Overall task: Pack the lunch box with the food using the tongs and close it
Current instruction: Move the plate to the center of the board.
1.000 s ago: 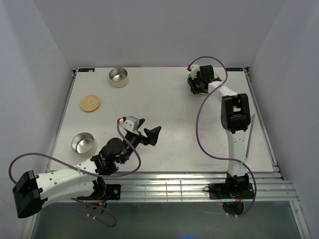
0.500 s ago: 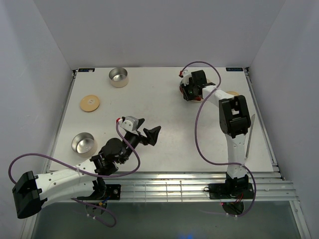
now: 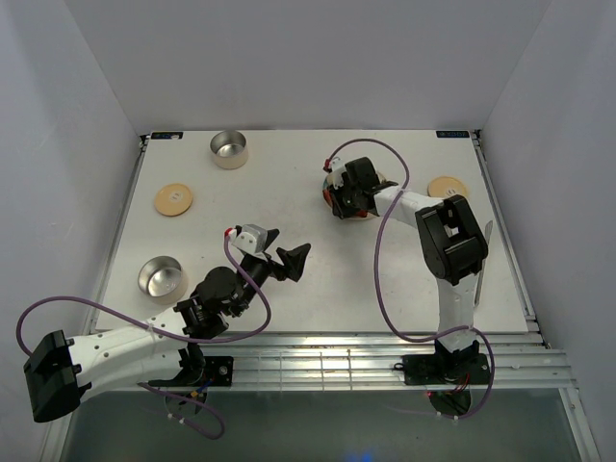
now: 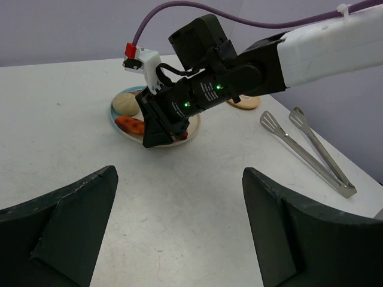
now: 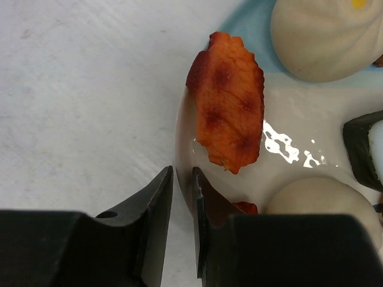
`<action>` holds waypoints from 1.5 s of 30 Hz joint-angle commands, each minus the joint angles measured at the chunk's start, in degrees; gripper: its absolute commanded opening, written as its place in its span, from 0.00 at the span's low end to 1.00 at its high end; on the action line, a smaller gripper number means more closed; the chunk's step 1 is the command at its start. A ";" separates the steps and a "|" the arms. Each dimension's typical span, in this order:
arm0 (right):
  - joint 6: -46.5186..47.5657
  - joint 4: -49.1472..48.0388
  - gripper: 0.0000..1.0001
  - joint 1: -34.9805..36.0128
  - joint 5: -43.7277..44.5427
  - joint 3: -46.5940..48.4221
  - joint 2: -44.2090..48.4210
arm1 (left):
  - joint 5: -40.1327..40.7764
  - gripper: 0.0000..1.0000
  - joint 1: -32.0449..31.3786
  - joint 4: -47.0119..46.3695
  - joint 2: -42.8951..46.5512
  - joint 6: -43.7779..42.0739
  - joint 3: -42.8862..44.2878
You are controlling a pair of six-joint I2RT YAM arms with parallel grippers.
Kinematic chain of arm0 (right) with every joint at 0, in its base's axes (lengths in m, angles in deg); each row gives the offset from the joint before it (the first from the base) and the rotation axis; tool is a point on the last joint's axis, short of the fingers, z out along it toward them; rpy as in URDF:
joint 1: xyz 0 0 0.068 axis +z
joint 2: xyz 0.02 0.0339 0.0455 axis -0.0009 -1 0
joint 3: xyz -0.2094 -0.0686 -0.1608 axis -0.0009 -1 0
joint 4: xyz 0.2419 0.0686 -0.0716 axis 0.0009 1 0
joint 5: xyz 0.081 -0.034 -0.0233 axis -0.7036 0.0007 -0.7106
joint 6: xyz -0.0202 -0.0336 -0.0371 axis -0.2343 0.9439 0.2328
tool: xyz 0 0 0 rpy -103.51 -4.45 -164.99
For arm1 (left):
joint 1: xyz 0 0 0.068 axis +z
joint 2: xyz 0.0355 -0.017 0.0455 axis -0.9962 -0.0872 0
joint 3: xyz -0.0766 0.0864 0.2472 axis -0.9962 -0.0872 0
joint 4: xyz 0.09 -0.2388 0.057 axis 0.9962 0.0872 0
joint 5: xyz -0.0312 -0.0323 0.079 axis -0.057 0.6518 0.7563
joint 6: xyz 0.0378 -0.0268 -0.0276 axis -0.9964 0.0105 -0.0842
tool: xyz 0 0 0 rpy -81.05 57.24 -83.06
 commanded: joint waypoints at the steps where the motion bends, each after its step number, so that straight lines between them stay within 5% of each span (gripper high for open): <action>1: -2.17 0.26 0.25 4.32 -0.94 -4.04 2.19 | 0.88 0.95 -0.31 -0.69 0.06 0.17 -0.35; 14: -5.59 -1.59 0.27 6.18 -0.59 -5.19 4.66 | 1.58 0.95 -0.31 -0.69 -0.46 -0.18 -0.35; 23: -6.56 1.40 0.71 6.53 6.87 0.08 12.12 | 1.58 0.95 -0.31 -0.69 -0.20 0.00 -0.35; 30: -10.49 5.26 0.78 6.18 18.27 0.00 18.71 | 1.58 0.95 -0.31 -0.69 -0.02 0.35 -0.61; 37: -18.67 9.66 0.84 -8.19 25.17 -17.73 34.50 | 3.33 0.95 -0.31 -0.78 -2.30 0.17 -0.26; 40: -18.25 9.31 0.98 -16.11 26.38 -26.35 44.34 | 3.69 0.95 -0.31 -0.87 -2.57 0.09 -0.08; 45: -17.54 11.94 0.90 -24.05 28.68 -31.38 53.34 | 2.81 0.95 -0.31 -1.04 -1.08 1.05 -0.96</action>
